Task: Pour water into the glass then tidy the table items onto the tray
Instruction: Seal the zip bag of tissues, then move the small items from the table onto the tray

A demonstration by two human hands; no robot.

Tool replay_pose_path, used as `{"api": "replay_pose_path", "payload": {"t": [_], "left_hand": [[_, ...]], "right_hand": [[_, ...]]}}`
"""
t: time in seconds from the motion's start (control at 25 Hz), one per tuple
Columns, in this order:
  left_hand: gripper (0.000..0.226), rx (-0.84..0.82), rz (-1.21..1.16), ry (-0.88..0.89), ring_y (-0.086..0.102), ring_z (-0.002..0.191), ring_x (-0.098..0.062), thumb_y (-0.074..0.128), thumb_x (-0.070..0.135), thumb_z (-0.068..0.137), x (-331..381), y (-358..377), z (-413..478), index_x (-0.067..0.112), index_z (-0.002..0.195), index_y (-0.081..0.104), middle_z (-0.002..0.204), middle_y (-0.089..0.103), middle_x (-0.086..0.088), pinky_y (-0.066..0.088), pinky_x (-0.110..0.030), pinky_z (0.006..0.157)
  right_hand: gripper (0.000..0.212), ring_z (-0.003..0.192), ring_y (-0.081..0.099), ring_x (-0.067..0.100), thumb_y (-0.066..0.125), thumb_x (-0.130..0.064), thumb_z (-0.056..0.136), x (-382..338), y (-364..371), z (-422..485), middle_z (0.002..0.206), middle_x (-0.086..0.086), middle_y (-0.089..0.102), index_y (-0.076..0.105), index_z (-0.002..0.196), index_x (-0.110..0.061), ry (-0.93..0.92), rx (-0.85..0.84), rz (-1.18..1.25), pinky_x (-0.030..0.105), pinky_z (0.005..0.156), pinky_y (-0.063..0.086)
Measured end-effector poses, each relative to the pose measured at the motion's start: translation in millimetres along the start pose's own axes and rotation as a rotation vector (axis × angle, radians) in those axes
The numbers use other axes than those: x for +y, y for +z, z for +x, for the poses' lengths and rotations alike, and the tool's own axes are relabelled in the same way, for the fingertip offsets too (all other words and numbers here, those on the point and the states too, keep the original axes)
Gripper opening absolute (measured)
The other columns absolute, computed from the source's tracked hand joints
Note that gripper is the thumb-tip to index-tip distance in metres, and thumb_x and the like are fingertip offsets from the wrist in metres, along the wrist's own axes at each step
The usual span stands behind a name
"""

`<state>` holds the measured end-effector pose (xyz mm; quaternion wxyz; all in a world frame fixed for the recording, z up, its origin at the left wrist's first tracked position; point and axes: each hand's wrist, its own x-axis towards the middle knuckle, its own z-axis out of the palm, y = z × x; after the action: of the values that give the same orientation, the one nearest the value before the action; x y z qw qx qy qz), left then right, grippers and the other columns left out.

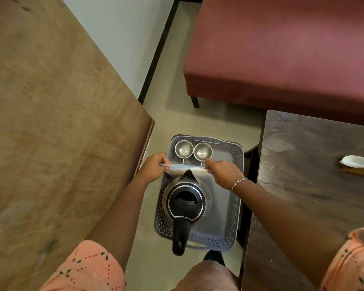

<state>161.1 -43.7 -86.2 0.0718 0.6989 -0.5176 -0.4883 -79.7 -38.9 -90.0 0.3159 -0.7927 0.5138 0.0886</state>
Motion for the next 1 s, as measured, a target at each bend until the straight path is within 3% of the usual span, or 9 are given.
{"api": "replay_pose_path", "payload": {"t": [0.24, 0.36, 0.44, 0.64, 0.8, 1.0], "left_hand": [[0.036, 0.045, 0.124, 0.026, 0.06, 0.103, -0.028, 0.049, -0.011, 0.078, 2, 7, -5, 0.022, 0.068, 0.053, 0.109, 0.065, -0.014, 0.05, -0.04, 0.09], [0.037, 0.103, 0.194, 0.094, 0.056, 0.105, -0.027, 0.044, -0.012, 0.073, 8, 8, -15, 0.012, 0.094, 0.063, 0.117, 0.059, -0.012, 0.046, -0.037, 0.089], [0.043, 0.181, 0.25, 0.175, 0.051, 0.115, -0.028, 0.047, -0.008, 0.076, 17, 10, -25, 0.009, 0.113, 0.059, 0.127, 0.053, -0.012, 0.04, -0.04, 0.099], [0.051, 0.403, 0.421, 0.232, 0.019, 0.142, -0.028, 0.051, 0.027, 0.091, 56, 31, -58, 0.011, 0.138, 0.037, 0.153, 0.022, -0.014, 0.006, -0.049, 0.115], [0.064, 0.488, 0.54, 0.303, 0.004, 0.146, -0.027, 0.043, 0.042, 0.093, 89, 68, -90, 0.012, 0.146, 0.02, 0.157, 0.004, -0.015, 0.0, -0.046, 0.117], [0.059, 0.541, 0.589, 0.414, 0.005, 0.146, -0.025, 0.037, 0.038, 0.096, 150, 146, -133, 0.011, 0.146, 0.018, 0.157, 0.005, -0.014, 0.0, -0.044, 0.117]], "right_hand": [[0.019, 0.092, 0.058, 0.035, 0.046, -0.006, 0.088, 0, 1, 2, 0.103, 0.015, 0.065, 0.048, 0.107, -0.01, -0.006, 0.004, -0.025, 0.036, 0.067, 0.042], [0.028, 0.106, 0.053, 0.033, 0.054, -0.007, 0.086, 2, -5, -3, 0.119, 0.014, 0.057, 0.049, 0.113, -0.01, -0.008, 0.055, -0.01, 0.037, 0.08, 0.044], [0.037, 0.118, 0.046, 0.033, 0.058, -0.009, 0.084, 5, -12, -12, 0.131, 0.014, 0.048, 0.046, 0.119, -0.01, -0.019, 0.134, -0.052, 0.039, 0.093, 0.044], [0.062, 0.141, 0.014, 0.033, 0.062, -0.015, 0.082, 19, -37, -54, 0.151, 0.018, 0.018, 0.032, 0.137, -0.012, 0.005, 0.375, -0.128, 0.041, 0.109, 0.03], [0.076, 0.143, -0.003, 0.032, 0.058, -0.025, 0.085, 38, -55, -102, 0.155, 0.019, 0.001, 0.011, 0.145, -0.013, 0.024, 0.443, -0.192, 0.041, 0.116, 0.009], [0.079, 0.143, -0.004, 0.032, 0.054, -0.033, 0.087, 79, -63, -193, 0.155, 0.018, -0.001, 0.005, 0.145, -0.013, 0.071, 0.553, -0.224, 0.038, 0.114, -0.005]]}}
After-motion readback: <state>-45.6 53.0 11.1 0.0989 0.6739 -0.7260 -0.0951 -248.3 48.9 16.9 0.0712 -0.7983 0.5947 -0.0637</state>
